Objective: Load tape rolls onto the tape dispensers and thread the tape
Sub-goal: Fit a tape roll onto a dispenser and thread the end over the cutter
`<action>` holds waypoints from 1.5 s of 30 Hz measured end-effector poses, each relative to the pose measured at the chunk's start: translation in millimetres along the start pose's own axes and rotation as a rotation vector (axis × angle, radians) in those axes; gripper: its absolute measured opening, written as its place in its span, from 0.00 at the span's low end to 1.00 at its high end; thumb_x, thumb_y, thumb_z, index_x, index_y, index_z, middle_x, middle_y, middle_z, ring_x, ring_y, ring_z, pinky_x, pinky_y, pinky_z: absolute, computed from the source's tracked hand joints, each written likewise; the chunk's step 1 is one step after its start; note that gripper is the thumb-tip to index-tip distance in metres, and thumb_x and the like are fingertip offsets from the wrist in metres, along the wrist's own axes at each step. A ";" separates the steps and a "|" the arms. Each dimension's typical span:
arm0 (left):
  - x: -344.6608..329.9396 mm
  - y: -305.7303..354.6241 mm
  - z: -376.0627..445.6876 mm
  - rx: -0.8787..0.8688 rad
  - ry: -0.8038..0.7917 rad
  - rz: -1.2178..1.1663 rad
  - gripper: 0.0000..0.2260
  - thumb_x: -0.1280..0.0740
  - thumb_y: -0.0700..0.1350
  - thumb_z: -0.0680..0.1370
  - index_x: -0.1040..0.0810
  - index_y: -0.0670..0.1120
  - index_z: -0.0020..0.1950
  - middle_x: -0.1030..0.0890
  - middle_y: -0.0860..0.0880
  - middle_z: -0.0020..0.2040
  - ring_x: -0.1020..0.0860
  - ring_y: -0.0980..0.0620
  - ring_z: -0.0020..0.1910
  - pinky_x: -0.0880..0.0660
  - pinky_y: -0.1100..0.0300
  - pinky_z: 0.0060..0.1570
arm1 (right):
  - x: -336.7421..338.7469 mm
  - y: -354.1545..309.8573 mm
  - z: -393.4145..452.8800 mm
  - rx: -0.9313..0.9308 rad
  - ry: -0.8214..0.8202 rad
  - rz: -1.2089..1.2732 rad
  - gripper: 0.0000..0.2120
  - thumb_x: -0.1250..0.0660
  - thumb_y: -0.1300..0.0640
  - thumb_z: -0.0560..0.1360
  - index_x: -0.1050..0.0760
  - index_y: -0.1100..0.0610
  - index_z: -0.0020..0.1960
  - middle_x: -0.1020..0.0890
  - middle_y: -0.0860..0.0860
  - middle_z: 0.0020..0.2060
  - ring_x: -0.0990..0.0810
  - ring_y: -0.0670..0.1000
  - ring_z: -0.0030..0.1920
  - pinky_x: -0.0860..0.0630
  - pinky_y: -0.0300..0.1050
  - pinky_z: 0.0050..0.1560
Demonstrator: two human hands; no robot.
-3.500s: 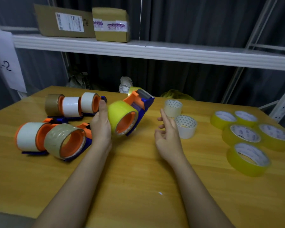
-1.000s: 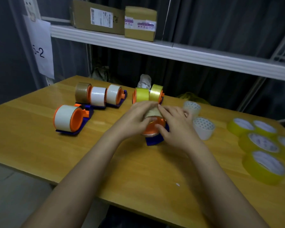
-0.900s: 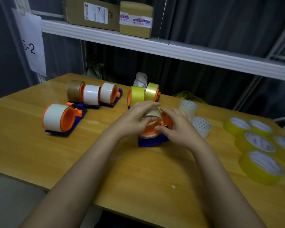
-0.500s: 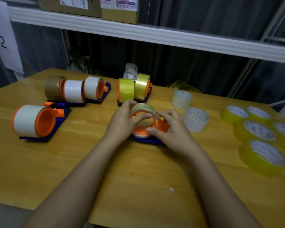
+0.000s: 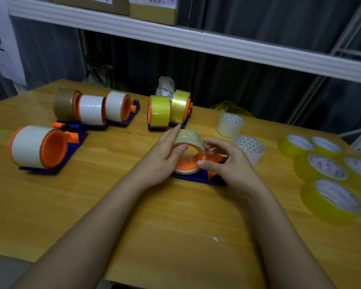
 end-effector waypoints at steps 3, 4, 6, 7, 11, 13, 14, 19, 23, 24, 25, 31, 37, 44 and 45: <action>-0.5 0.5 -1.0 -0.020 0.001 0.023 0.26 0.43 0.49 0.82 0.48 0.50 0.78 0.42 0.54 0.76 0.43 0.67 0.66 0.45 0.78 0.57 | 1.8 1.7 1.0 -0.008 0.016 0.037 0.26 0.22 0.56 0.66 0.25 0.43 0.60 0.23 0.42 0.55 0.25 0.38 0.53 0.29 0.29 0.45; 0.6 0.7 -0.9 -0.026 0.010 0.029 0.25 0.43 0.49 0.82 0.47 0.49 0.78 0.41 0.54 0.76 0.43 0.66 0.66 0.44 0.76 0.59 | 2.2 1.5 0.9 -0.011 0.023 0.045 0.26 0.21 0.56 0.65 0.25 0.42 0.59 0.23 0.42 0.55 0.25 0.38 0.52 0.29 0.28 0.44; 2.8 2.0 -0.6 -0.041 0.028 0.039 0.25 0.42 0.47 0.82 0.45 0.49 0.77 0.40 0.53 0.75 0.42 0.66 0.65 0.44 0.78 0.58 | 2.2 1.4 1.2 -0.007 0.035 0.042 0.26 0.21 0.55 0.64 0.24 0.42 0.58 0.23 0.41 0.56 0.25 0.38 0.52 0.30 0.28 0.42; 3.5 2.8 -0.6 -0.048 0.037 0.037 0.24 0.41 0.47 0.82 0.44 0.49 0.77 0.39 0.53 0.75 0.41 0.66 0.65 0.44 0.80 0.56 | 2.0 1.1 1.3 -0.001 0.041 0.036 0.25 0.21 0.55 0.64 0.24 0.43 0.58 0.23 0.41 0.56 0.25 0.39 0.52 0.30 0.28 0.42; 4.3 2.6 -1.3 -0.047 0.059 0.001 0.24 0.40 0.44 0.81 0.41 0.48 0.77 0.37 0.52 0.74 0.40 0.66 0.64 0.42 0.84 0.54 | 2.0 0.6 2.1 0.025 0.056 0.037 0.26 0.20 0.57 0.63 0.24 0.46 0.58 0.23 0.43 0.56 0.24 0.41 0.52 0.31 0.23 0.40; 4.6 2.3 -1.4 -0.046 0.065 -0.011 0.24 0.39 0.44 0.81 0.40 0.48 0.76 0.36 0.53 0.73 0.40 0.67 0.64 0.42 0.84 0.55 | 1.8 1.0 2.6 0.030 0.047 0.036 0.26 0.20 0.57 0.63 0.25 0.47 0.58 0.23 0.44 0.57 0.24 0.42 0.52 0.31 0.23 0.41; 4.7 1.8 -1.1 -0.046 0.066 -0.011 0.24 0.39 0.44 0.81 0.40 0.48 0.76 0.36 0.52 0.73 0.40 0.67 0.64 0.42 0.82 0.56 | 1.6 1.1 3.0 0.032 0.041 0.030 0.26 0.20 0.57 0.64 0.25 0.47 0.58 0.23 0.44 0.57 0.24 0.42 0.53 0.32 0.23 0.41; 6.9 -2.4 1.5 -0.014 0.097 -0.012 0.22 0.40 0.46 0.81 0.39 0.49 0.76 0.35 0.52 0.73 0.39 0.64 0.65 0.41 0.71 0.60 | -2.7 -0.6 5.8 0.041 0.014 -0.058 0.24 0.24 0.55 0.69 0.27 0.45 0.63 0.25 0.42 0.58 0.26 0.36 0.52 0.32 0.21 0.42; 8.4 -0.4 2.4 -0.005 0.102 -0.058 0.22 0.40 0.46 0.82 0.39 0.51 0.75 0.34 0.57 0.69 0.39 0.66 0.64 0.40 0.79 0.56 | -5.3 -5.7 2.3 0.059 -0.013 -0.134 0.27 0.26 0.51 0.71 0.30 0.46 0.69 0.29 0.39 0.57 0.27 0.34 0.53 0.32 0.25 0.45; 9.7 0.6 2.0 -0.013 0.106 -0.080 0.22 0.40 0.45 0.81 0.38 0.51 0.75 0.34 0.58 0.68 0.38 0.66 0.64 0.39 0.80 0.56 | -4.9 -6.3 1.0 0.061 -0.024 -0.129 0.28 0.27 0.50 0.71 0.31 0.45 0.69 0.29 0.39 0.56 0.28 0.36 0.54 0.32 0.26 0.46; 11.7 1.4 1.6 -0.022 0.115 -0.108 0.21 0.40 0.45 0.81 0.37 0.51 0.74 0.32 0.58 0.68 0.35 0.66 0.64 0.37 0.79 0.57 | -3.5 -6.3 0.0 0.061 -0.027 -0.116 0.28 0.27 0.48 0.71 0.31 0.44 0.69 0.29 0.40 0.57 0.28 0.38 0.55 0.32 0.29 0.48; 21.7 3.3 -2.0 -0.029 0.159 -0.289 0.18 0.36 0.47 0.79 0.30 0.52 0.69 0.25 0.57 0.61 0.27 0.63 0.60 0.27 0.63 0.58 | 0.6 -7.8 -2.5 0.057 -0.001 -0.074 0.32 0.29 0.39 0.65 0.31 0.42 0.67 0.28 0.40 0.59 0.30 0.38 0.58 0.32 0.33 0.53; 20.0 -0.1 -0.2 0.015 0.150 -0.300 0.22 0.36 0.49 0.79 0.34 0.54 0.73 0.29 0.61 0.64 0.30 0.68 0.61 0.31 0.69 0.60 | -7.0 -10.1 -3.1 0.084 0.019 -0.108 0.32 0.27 0.47 0.70 0.34 0.46 0.72 0.28 0.40 0.59 0.30 0.31 0.55 0.34 0.27 0.53; 15.3 -2.2 -1.6 0.072 0.091 -0.281 0.21 0.38 0.50 0.80 0.34 0.53 0.73 0.28 0.59 0.63 0.30 0.61 0.64 0.31 0.64 0.63 | -8.5 -11.4 -2.6 0.091 0.046 -0.120 0.31 0.28 0.52 0.73 0.35 0.46 0.73 0.32 0.39 0.62 0.32 0.38 0.61 0.34 0.25 0.54; 14.2 -1.4 -2.0 0.071 0.073 -0.276 0.21 0.39 0.49 0.81 0.36 0.54 0.74 0.29 0.59 0.64 0.31 0.61 0.65 0.32 0.64 0.64 | -8.6 -10.3 -2.4 0.079 0.032 -0.126 0.32 0.28 0.52 0.73 0.37 0.47 0.74 0.33 0.39 0.62 0.33 0.37 0.61 0.35 0.23 0.52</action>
Point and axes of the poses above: each hand's wrist, its own z-axis towards the middle knuckle, its own x-axis out of the back of the hand, y = z × x, the point moved 8 cm from there along z, towards the middle knuckle
